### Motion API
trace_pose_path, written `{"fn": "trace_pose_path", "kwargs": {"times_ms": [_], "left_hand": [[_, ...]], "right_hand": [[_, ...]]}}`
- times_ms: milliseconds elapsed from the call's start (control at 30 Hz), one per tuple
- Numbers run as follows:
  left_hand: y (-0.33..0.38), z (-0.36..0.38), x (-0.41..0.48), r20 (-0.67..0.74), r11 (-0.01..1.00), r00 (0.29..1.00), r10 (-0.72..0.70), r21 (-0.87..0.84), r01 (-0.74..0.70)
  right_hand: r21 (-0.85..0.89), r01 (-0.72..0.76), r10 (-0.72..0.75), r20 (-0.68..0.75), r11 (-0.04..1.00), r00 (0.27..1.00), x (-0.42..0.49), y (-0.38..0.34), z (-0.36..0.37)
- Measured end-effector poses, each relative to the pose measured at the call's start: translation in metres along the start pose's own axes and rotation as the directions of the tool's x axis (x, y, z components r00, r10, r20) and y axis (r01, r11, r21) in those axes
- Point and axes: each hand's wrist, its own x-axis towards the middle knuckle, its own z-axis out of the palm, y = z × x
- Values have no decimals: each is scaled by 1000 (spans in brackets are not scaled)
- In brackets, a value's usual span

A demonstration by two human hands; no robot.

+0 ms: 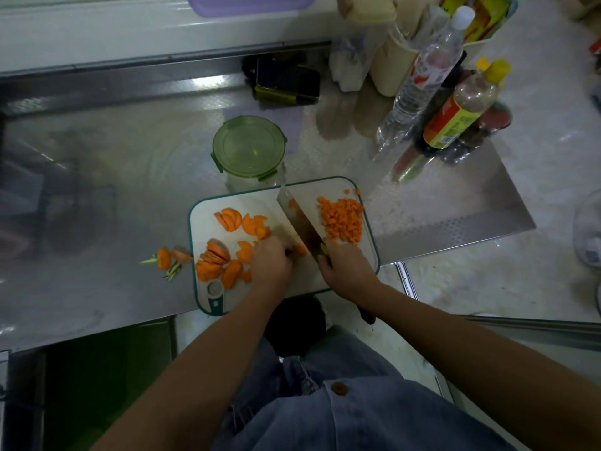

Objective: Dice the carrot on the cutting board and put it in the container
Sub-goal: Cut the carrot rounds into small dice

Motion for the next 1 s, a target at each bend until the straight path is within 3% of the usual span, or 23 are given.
{"fn": "trace_pose_path", "kwargs": {"times_ms": [200, 533, 767, 1000], "left_hand": [[4, -5, 0, -14, 1000, 1000, -2, 12, 2], [7, -9, 2, 21, 998, 998, -62, -8, 62], [8, -12, 3, 11, 995, 995, -98, -34, 99], [9, -15, 2, 9, 997, 997, -77, -23, 78]], "right_hand": [[-22, -8, 10, 76, 1000, 997, -3, -7, 0], [-39, -71, 74, 86, 997, 994, -2, -7, 17], [-18, -37, 37, 16, 999, 999, 1, -4, 10], [-17, 9, -8, 85, 1000, 996, 0, -6, 3]]}}
